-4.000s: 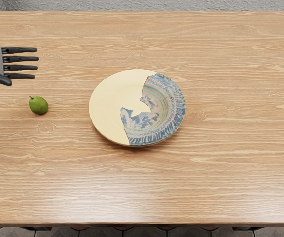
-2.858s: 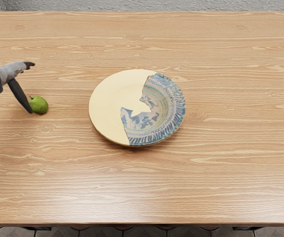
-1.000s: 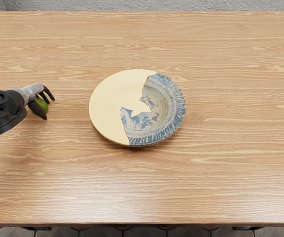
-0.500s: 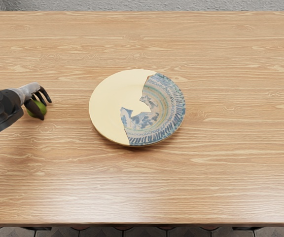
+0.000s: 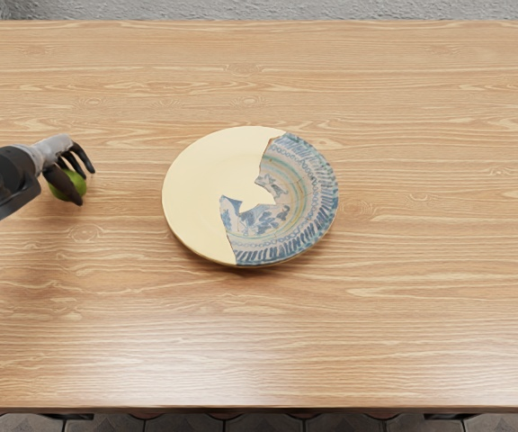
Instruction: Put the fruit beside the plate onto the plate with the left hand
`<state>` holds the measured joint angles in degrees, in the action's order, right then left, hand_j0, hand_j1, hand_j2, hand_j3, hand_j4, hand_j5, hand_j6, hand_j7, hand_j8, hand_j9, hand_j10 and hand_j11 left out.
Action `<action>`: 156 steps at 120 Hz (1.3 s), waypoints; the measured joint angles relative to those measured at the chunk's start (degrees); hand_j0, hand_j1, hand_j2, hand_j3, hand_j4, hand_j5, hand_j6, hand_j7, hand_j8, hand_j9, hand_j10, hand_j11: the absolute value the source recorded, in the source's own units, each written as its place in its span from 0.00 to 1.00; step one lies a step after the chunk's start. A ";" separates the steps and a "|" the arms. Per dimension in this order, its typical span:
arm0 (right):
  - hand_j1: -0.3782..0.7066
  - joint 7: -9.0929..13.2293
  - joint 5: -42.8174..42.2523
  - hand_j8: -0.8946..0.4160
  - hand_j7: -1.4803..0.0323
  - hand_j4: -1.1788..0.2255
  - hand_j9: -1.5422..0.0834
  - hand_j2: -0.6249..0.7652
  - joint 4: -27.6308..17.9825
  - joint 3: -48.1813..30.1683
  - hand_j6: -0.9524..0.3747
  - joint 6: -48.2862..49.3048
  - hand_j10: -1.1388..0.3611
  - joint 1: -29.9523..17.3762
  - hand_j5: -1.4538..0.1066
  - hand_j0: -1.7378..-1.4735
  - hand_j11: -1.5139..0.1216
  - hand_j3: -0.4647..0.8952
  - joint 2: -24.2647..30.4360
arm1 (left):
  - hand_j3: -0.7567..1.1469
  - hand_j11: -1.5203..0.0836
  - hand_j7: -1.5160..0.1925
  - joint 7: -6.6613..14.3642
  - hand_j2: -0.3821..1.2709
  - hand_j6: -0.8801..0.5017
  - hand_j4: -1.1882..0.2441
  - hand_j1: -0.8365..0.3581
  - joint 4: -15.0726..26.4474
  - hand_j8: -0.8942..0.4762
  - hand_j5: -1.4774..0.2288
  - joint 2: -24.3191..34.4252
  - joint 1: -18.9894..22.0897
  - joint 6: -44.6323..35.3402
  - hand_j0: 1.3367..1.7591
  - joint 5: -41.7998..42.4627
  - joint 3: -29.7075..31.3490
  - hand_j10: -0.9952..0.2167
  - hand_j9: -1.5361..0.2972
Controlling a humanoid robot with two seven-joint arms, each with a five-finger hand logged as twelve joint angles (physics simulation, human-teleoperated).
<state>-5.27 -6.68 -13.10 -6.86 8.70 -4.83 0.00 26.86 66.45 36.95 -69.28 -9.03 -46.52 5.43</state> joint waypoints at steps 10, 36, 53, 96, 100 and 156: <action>0.05 0.00 0.00 0.67 0.96 0.83 0.94 0.45 0.00 0.00 0.71 0.00 0.75 0.00 0.92 0.30 0.91 0.34 0.00 | 0.40 0.43 0.40 0.02 0.44 0.21 0.40 0.44 0.00 0.31 0.38 -0.27 -0.98 0.58 0.76 1.22 0.06 0.34 0.38; 0.05 0.00 0.00 0.67 0.96 0.83 0.94 0.45 0.00 0.00 0.71 0.00 0.75 0.00 0.92 0.30 0.91 0.34 0.00 | 0.40 0.42 0.38 0.04 0.45 0.22 0.39 0.44 0.01 0.32 0.36 -0.60 -2.93 2.61 0.76 3.32 0.06 0.35 0.37; 0.05 0.00 0.00 0.67 0.96 0.83 0.94 0.45 0.00 0.00 0.71 0.00 0.75 0.00 0.92 0.30 0.91 0.34 0.00 | 0.40 0.42 0.38 0.05 0.45 0.22 0.39 0.44 0.01 0.33 0.36 -0.65 -4.18 3.69 0.76 4.08 -0.05 0.35 0.36; 0.05 0.00 0.00 0.67 0.96 0.83 0.94 0.45 0.00 0.00 0.71 0.00 0.75 0.00 0.92 0.30 0.91 0.34 0.00 | 0.40 0.39 0.36 0.47 0.47 0.23 0.37 0.43 -0.06 0.33 0.33 -2.58 -8.00 5.52 0.75 6.38 0.11 0.37 0.35; 0.05 0.00 0.00 0.67 0.96 0.83 0.94 0.45 0.00 0.00 0.71 0.00 0.75 0.00 0.92 0.30 0.91 0.34 0.00 | 0.40 0.39 0.36 0.50 0.46 0.23 0.37 0.43 -0.06 0.33 0.33 -2.67 -8.49 5.57 0.75 6.52 0.15 0.37 0.35; 0.05 0.00 0.00 0.67 0.96 0.83 0.94 0.45 0.00 0.00 0.71 0.00 0.75 0.00 0.92 0.30 0.91 0.34 0.00 | 0.40 0.38 0.33 0.90 0.47 0.24 0.36 0.43 -0.08 0.35 0.31 -8.10 -12.25 6.05 0.75 9.73 1.66 0.39 0.33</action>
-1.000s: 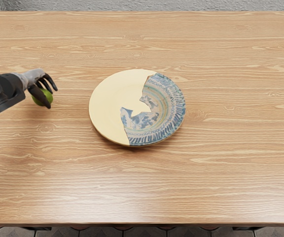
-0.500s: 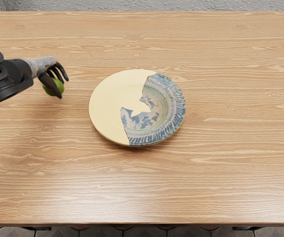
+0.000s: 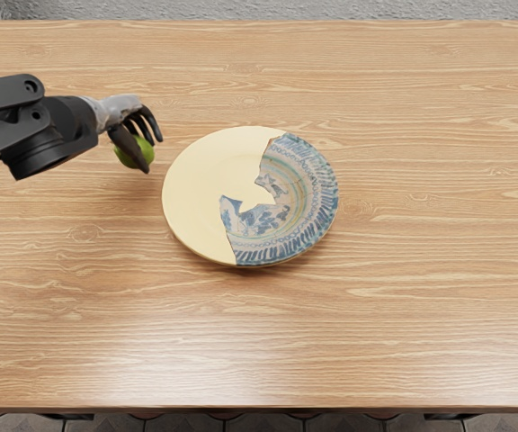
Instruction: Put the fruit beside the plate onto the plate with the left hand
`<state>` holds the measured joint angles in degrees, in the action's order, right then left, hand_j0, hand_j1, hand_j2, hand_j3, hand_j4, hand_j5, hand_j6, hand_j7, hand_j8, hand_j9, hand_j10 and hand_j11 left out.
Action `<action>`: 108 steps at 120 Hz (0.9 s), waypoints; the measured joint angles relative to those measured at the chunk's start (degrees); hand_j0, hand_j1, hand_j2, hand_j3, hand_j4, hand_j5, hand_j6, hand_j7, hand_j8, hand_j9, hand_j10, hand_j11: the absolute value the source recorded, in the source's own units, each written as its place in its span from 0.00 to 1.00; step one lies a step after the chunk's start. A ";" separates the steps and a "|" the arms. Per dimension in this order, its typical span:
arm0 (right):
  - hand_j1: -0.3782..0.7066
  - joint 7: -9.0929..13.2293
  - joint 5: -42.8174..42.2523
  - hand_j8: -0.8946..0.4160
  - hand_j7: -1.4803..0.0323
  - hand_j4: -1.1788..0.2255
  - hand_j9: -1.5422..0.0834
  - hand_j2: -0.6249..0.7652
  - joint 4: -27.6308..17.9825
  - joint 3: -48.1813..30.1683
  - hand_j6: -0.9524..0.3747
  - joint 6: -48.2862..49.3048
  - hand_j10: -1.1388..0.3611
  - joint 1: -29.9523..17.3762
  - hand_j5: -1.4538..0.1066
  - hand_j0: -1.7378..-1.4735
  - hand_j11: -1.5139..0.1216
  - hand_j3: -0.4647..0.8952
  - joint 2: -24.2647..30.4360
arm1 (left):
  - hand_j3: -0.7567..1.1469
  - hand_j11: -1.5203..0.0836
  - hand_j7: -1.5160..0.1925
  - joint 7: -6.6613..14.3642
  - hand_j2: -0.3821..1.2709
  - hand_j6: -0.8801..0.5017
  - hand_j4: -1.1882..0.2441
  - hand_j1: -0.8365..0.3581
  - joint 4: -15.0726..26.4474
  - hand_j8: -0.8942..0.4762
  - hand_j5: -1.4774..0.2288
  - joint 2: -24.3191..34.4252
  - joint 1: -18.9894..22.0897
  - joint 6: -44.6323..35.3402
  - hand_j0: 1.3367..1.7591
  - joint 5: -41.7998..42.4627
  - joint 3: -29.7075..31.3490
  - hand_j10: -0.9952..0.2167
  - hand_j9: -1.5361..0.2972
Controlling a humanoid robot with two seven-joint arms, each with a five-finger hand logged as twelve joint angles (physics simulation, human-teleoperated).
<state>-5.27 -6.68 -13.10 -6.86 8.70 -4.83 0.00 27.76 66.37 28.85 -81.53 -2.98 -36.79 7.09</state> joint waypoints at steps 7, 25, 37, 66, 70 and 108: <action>0.05 0.00 0.00 0.67 0.96 0.83 0.94 0.45 0.00 0.00 0.71 0.00 0.75 0.00 0.92 0.30 0.91 0.34 0.00 | 0.40 0.37 0.33 0.29 0.47 0.24 0.36 0.43 0.00 0.35 0.30 -0.41 -0.37 0.21 0.75 0.15 0.07 0.39 0.32; 0.05 0.00 0.00 0.67 0.96 0.83 0.94 0.45 0.00 -0.01 0.71 0.00 0.75 0.00 0.92 0.30 0.91 0.34 0.00 | 0.40 0.36 0.32 1.11 0.47 0.25 0.35 0.42 0.00 0.36 0.29 -1.98 -2.00 0.44 0.75 1.19 1.13 0.40 0.31; 0.05 0.00 0.00 0.67 0.96 0.83 0.94 0.45 0.00 0.00 0.71 0.00 0.75 0.00 0.92 0.30 0.91 0.34 0.00 | 0.40 0.36 0.31 1.45 0.47 0.26 0.35 0.42 -0.01 0.37 0.28 -2.59 -2.32 0.50 0.75 1.90 1.73 0.40 0.31; 0.05 0.00 0.00 0.67 0.96 0.83 0.94 0.45 0.00 0.00 0.71 0.00 0.75 0.00 0.92 0.30 0.91 0.34 0.00 | 0.40 0.35 0.30 2.91 0.49 0.27 0.34 0.40 -0.08 0.38 0.27 -5.25 -4.16 0.57 0.75 3.05 2.21 0.42 0.30; 0.05 0.00 0.00 0.67 0.96 0.83 0.94 0.45 0.00 0.00 0.71 0.00 0.75 0.00 0.92 0.30 0.91 0.34 0.00 | 0.40 0.35 0.30 2.99 0.49 0.27 0.34 0.40 -0.08 0.38 0.27 -5.64 -4.61 0.56 0.75 3.25 2.34 0.42 0.30; 0.05 0.00 0.00 0.67 0.96 0.83 0.94 0.45 0.00 0.00 0.71 0.00 0.75 0.00 0.92 0.30 0.91 0.34 0.00 | 0.40 0.35 0.29 4.03 0.50 0.28 0.34 0.39 -0.16 0.39 0.27 -9.03 -5.44 0.49 0.75 4.08 2.64 0.42 0.30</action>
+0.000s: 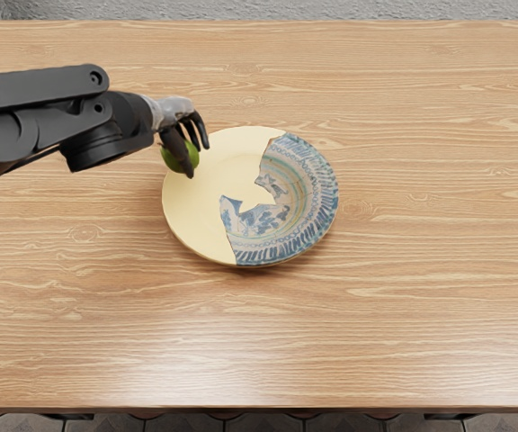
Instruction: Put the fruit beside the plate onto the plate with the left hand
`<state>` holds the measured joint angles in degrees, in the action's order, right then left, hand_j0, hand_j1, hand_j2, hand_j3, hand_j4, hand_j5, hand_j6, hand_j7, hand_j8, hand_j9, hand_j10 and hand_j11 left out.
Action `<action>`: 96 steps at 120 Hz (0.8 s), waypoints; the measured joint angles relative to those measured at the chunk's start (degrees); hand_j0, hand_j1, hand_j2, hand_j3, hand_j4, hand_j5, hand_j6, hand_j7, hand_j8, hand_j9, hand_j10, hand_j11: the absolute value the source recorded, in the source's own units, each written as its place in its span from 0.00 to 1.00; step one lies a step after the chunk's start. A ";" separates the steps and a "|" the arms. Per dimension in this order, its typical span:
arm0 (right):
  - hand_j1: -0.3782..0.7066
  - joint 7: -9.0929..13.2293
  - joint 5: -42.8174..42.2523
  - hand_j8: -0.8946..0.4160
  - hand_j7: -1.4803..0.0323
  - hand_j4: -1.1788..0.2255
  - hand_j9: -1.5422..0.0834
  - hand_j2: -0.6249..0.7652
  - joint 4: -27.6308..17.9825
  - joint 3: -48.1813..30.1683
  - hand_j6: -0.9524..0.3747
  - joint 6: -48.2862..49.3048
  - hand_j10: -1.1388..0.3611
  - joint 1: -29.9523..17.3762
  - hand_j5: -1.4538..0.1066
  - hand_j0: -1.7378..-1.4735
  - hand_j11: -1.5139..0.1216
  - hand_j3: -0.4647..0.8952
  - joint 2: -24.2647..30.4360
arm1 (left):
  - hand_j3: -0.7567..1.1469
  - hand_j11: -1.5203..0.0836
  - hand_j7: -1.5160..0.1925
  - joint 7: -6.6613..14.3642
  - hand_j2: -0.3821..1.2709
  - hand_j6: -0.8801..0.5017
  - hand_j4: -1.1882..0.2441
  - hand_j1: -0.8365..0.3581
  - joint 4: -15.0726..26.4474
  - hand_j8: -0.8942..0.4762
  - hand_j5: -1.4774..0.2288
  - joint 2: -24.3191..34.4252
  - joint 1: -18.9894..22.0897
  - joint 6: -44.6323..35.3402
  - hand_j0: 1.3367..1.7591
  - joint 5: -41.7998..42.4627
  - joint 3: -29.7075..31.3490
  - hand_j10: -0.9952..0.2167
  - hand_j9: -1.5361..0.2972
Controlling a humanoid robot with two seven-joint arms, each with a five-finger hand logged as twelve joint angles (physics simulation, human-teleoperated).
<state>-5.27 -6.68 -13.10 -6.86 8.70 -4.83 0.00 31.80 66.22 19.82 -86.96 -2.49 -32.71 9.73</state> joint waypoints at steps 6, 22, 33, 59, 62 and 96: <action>0.05 0.00 0.00 0.67 0.96 0.83 0.94 0.45 0.00 0.00 0.71 0.00 0.75 0.00 0.92 0.30 0.91 0.34 0.00 | 0.40 0.35 0.29 0.11 0.50 0.28 0.34 0.39 -0.01 0.39 0.26 -0.54 -0.31 0.00 0.75 0.19 0.07 0.42 0.30; 0.05 0.00 0.00 0.67 0.96 0.83 0.94 0.45 0.00 0.00 0.71 0.00 0.75 0.00 0.92 0.30 0.91 0.34 0.00 | 0.40 0.34 0.29 0.21 0.50 0.28 0.34 0.39 -0.15 0.39 0.26 -2.42 -0.41 -0.05 0.75 0.61 0.14 0.43 0.30; 0.05 0.00 0.00 0.67 0.96 0.83 0.94 0.45 0.00 0.00 0.71 0.00 0.75 0.00 0.92 0.30 0.91 0.34 0.00 | 0.40 0.34 0.29 0.25 0.49 0.28 0.34 0.39 -0.37 0.39 0.27 -3.30 -0.12 -0.10 0.75 0.66 0.16 0.43 0.30; 0.05 0.00 0.00 0.67 0.96 0.83 0.94 0.45 0.00 -0.01 0.71 0.00 0.75 0.00 0.92 0.30 0.91 0.34 0.00 | 0.40 0.34 0.29 0.26 0.49 0.28 0.34 0.39 -0.71 0.39 0.26 -4.17 0.45 -0.40 0.75 0.78 0.17 0.43 0.30; 0.05 0.00 0.00 0.67 0.96 0.83 0.94 0.45 0.00 -0.01 0.71 0.00 0.75 0.00 0.92 0.30 0.91 0.34 0.00 | 0.40 0.34 0.29 0.26 0.49 0.28 0.34 0.39 -0.73 0.39 0.26 -4.17 0.47 -0.41 0.75 0.78 0.17 0.43 0.30; 0.05 0.00 0.00 0.67 0.96 0.83 0.94 0.45 0.00 -0.01 0.71 0.00 0.75 0.00 0.92 0.30 0.91 0.34 0.00 | 0.40 0.34 0.29 0.26 0.49 0.28 0.34 0.39 -0.73 0.39 0.26 -4.20 0.39 -0.04 0.75 1.44 0.70 0.42 0.30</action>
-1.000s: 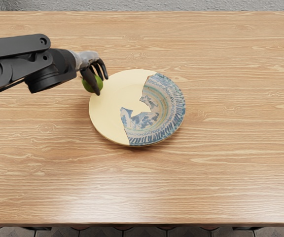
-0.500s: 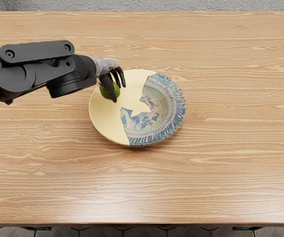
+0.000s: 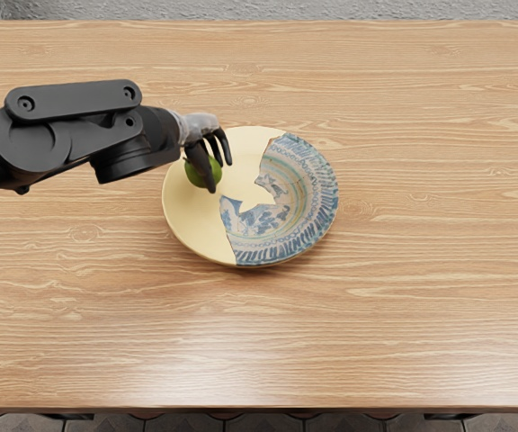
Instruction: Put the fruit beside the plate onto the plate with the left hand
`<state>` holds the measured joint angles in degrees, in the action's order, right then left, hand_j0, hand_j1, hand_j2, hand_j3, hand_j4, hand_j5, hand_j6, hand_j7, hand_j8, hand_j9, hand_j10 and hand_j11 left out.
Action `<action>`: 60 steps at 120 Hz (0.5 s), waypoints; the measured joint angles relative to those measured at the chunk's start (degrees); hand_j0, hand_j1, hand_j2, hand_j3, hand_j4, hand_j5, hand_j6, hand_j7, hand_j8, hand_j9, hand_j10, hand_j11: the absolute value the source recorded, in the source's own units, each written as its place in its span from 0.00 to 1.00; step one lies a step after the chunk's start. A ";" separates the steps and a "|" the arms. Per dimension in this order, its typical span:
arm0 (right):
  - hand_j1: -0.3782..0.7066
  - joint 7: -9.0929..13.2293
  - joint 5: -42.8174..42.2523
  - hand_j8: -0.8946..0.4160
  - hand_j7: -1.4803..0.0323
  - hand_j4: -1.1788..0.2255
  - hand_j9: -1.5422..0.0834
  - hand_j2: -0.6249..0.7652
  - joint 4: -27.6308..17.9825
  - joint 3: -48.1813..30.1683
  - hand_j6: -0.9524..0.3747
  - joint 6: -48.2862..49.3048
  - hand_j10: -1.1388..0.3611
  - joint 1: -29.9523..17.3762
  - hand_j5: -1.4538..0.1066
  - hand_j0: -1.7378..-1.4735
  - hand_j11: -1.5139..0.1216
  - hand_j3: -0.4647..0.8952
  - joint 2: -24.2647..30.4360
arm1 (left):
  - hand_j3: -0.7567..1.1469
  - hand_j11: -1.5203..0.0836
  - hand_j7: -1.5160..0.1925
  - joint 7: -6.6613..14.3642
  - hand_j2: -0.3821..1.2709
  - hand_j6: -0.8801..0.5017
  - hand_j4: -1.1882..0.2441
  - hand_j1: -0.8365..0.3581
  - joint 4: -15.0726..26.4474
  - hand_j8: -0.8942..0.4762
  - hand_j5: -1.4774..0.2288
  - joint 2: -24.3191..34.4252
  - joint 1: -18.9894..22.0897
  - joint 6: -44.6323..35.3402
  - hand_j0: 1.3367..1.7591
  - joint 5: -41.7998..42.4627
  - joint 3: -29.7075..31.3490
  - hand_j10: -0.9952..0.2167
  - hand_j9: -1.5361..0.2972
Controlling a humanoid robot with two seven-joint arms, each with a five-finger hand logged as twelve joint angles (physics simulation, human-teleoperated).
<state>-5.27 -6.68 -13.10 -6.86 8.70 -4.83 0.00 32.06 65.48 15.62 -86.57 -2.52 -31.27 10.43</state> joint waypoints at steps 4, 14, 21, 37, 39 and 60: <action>0.05 0.00 0.00 0.67 0.96 0.83 0.94 0.45 0.00 -0.01 0.71 0.00 0.75 0.00 0.92 0.30 0.91 0.34 0.00 | 0.40 0.34 0.29 0.00 0.49 0.28 0.34 0.40 0.00 0.39 0.26 -0.05 0.00 0.05 0.75 0.20 0.10 0.42 0.30; 0.05 0.00 0.00 0.67 0.96 0.83 0.94 0.45 0.00 0.00 0.71 0.00 0.75 0.00 0.92 0.30 0.91 0.34 0.00 | 0.40 0.34 0.29 -0.03 0.49 0.28 0.34 0.40 0.03 0.39 0.26 -0.06 0.00 0.31 0.75 0.49 0.24 0.42 0.30; 0.05 0.00 0.00 0.67 0.96 0.83 0.94 0.45 0.00 -0.01 0.71 0.00 0.75 0.00 0.92 0.30 0.91 0.34 0.00 | 0.40 0.34 0.30 -0.05 0.49 0.28 0.34 0.39 0.06 0.39 0.26 -0.05 0.00 0.76 0.75 0.62 0.29 0.42 0.30; 0.05 0.00 0.00 0.67 0.96 0.83 0.94 0.45 0.00 0.00 0.71 0.00 0.75 0.00 0.92 0.30 0.91 0.34 0.00 | 0.40 0.35 0.30 -0.08 0.49 0.28 0.34 0.40 0.09 0.39 0.27 -0.06 0.08 1.34 0.75 0.76 0.33 0.42 0.30; 0.05 0.00 0.00 0.67 0.96 0.83 0.94 0.45 0.00 0.00 0.71 0.00 0.75 0.00 0.92 0.30 0.91 0.34 0.00 | 0.40 0.35 0.30 -0.08 0.49 0.28 0.34 0.40 0.09 0.39 0.27 -0.06 0.08 1.44 0.75 0.77 0.33 0.42 0.30; 0.05 0.00 0.00 0.67 0.96 0.83 0.94 0.45 0.00 -0.01 0.71 0.00 0.75 0.00 0.92 0.30 0.91 0.34 0.00 | 0.40 0.35 0.30 -0.09 0.49 0.27 0.35 0.40 0.10 0.38 0.27 -0.06 0.44 2.12 0.75 0.80 0.41 0.42 0.31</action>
<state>-5.27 -6.68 -13.10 -6.87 8.70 -4.83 0.00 31.97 65.58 15.56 -86.13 -0.40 -30.47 10.84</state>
